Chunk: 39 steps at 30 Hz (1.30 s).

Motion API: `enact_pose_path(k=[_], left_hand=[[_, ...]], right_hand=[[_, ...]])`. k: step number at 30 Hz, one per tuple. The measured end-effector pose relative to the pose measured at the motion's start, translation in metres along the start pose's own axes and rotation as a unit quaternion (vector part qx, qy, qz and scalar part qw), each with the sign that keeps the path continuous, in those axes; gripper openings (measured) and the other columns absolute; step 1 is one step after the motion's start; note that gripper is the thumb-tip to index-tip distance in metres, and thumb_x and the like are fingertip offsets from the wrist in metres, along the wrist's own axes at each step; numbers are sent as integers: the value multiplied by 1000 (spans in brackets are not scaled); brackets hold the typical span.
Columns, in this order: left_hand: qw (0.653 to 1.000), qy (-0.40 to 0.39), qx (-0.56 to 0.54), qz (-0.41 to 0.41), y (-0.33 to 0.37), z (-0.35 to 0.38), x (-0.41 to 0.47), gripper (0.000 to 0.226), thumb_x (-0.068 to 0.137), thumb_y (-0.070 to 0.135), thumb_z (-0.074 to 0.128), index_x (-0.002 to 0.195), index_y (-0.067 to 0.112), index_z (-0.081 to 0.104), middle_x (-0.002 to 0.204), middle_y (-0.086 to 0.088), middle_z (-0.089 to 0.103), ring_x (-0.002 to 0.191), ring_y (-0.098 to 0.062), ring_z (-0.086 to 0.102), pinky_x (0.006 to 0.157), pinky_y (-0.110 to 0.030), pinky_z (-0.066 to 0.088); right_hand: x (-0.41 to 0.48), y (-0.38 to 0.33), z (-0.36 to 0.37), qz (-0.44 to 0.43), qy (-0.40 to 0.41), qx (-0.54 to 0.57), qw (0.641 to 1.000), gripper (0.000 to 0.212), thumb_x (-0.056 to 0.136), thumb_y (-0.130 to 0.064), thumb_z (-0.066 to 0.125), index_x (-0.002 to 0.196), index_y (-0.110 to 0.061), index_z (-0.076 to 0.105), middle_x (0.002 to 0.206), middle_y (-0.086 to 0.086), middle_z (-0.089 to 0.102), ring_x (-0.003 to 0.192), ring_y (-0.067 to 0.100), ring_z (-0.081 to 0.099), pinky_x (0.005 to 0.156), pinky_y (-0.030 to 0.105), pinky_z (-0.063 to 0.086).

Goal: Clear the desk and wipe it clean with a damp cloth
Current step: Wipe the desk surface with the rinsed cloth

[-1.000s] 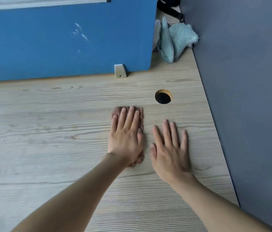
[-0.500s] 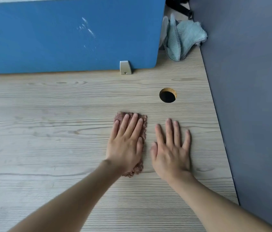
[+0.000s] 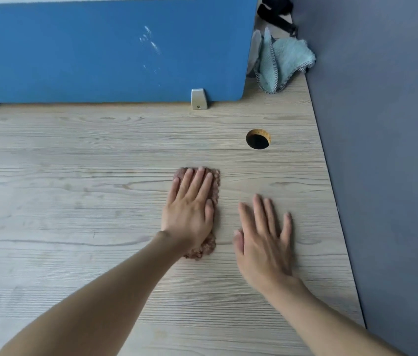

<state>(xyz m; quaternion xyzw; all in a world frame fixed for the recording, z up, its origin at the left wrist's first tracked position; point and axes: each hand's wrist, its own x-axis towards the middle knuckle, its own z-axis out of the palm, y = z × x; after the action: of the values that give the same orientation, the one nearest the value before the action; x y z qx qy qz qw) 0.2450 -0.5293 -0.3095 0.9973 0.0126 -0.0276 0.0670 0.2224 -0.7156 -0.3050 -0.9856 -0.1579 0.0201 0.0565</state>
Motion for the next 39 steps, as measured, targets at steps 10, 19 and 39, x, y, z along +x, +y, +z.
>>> enact_pose_path(k=[10, 19, 39], left_hand=[[999, -15, 12, 45, 1, 6, -46, 63, 99, 40, 21, 159, 20, 19, 166, -2, 12, 154, -21, 3, 124, -46, 11], [1000, 5, 2, 19, 21, 8, -79, 63, 98, 38, 26, 157, 16, 26, 165, -4, 17, 153, -24, 9, 122, -50, 16], [998, 24, -9, -52, 23, 10, -106, 64, 95, 37, 27, 156, 16, 30, 164, -4, 21, 153, -24, 13, 122, -49, 16]], right_hand=[[-15, -1, 6, -5, -13, -36, 999, 63, 96, -43, 30, 154, -18, 39, 164, 13, 25, 152, 31, 21, 118, 64, 14], [-12, -3, 8, 1, -7, -25, 1000, 64, 94, -44, 30, 152, -19, 43, 163, 13, 28, 151, 31, 23, 118, 64, 14], [-68, -11, 14, -25, 26, -29, 999, 61, 95, -39, 32, 150, -15, 45, 161, 14, 32, 151, 31, 26, 117, 64, 17]])
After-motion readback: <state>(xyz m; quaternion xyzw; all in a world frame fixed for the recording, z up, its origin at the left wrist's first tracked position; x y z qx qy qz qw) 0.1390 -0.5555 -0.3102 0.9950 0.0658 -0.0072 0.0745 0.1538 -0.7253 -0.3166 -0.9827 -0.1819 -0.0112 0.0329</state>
